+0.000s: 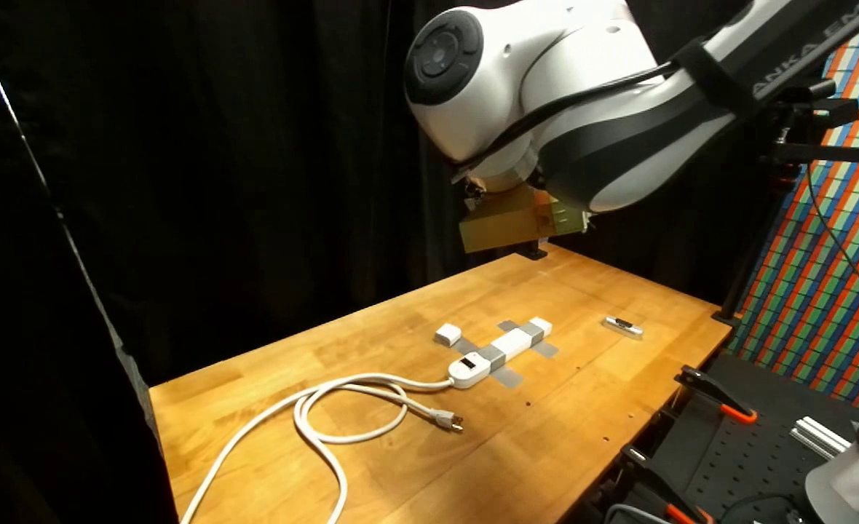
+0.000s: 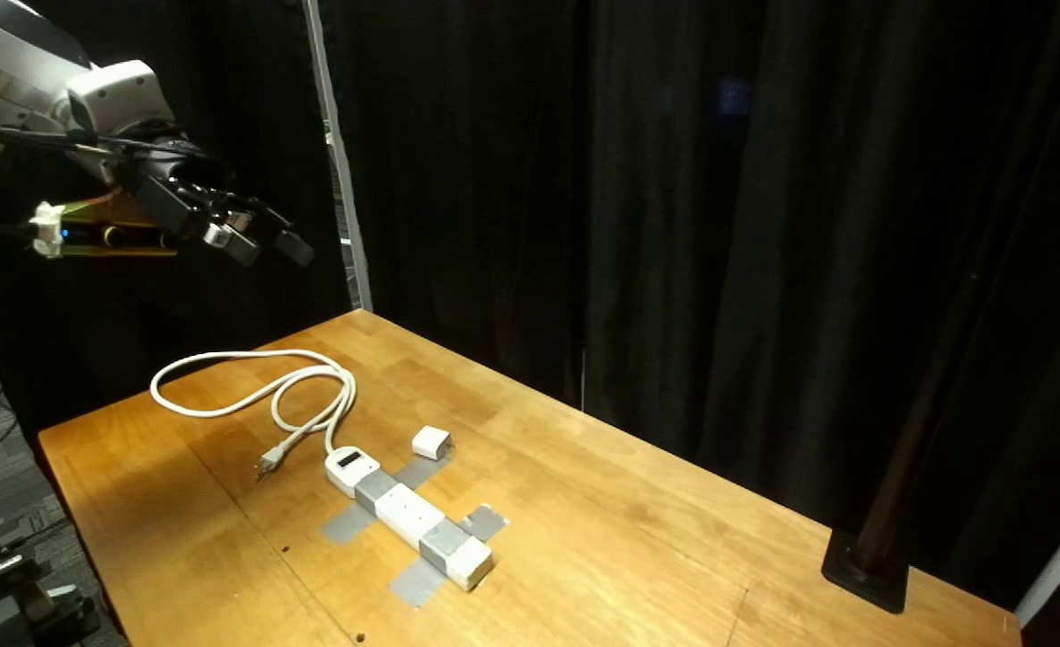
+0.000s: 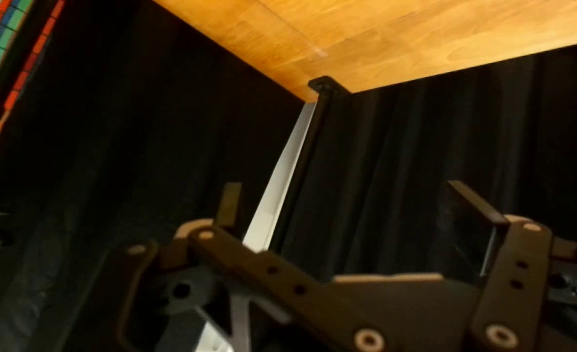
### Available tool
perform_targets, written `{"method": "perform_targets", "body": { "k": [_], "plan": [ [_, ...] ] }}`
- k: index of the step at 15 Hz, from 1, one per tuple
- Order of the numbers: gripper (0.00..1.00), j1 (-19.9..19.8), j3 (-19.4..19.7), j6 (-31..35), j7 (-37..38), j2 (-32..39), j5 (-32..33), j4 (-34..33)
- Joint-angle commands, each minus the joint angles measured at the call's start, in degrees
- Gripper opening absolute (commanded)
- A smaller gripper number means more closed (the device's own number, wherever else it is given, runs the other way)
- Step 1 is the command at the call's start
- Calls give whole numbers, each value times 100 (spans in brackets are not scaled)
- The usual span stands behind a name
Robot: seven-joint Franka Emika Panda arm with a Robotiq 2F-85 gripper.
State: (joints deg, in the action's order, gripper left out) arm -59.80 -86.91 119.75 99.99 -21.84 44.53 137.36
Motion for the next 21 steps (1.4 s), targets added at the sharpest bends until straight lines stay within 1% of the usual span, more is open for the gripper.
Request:
{"method": "perform_targets", "body": {
  "k": [1, 3, 4, 5, 7, 9, 10, 11, 13, 16, 19, 21],
  "plan": [
    [100, -1566, -1413, -467, 408, -471, -643, -568],
    [100, -2288, -1910, -42, 273, -1164, -1749, -731],
    [100, -2850, -2412, -33, 439, -1203, -2071, -908],
    [100, -3170, -2635, 169, 388, -1567, -2633, -1054],
    [100, -3842, -3192, 723, 575, -2192, -3518, -1457],
    [100, -4311, -3635, 1276, 965, -2795, -3777, -1912],
    [100, -4496, -3815, 1457, 1172, -3111, -3789, -2198],
    [100, -4510, -3823, 1604, 1295, -3439, -3833, -2424],
    [100, -4374, -3641, 1818, 1457, -4108, -4155, -2786],
    [100, -4201, -3347, 1773, 1612, -5078, -4605, -3298],
    [100, -4258, -3220, 1563, 1660, -5653, -4991, -3697],
    [100, -4341, -3245, 1406, 1588, -5721, -5158, -3796]
  ]
}}
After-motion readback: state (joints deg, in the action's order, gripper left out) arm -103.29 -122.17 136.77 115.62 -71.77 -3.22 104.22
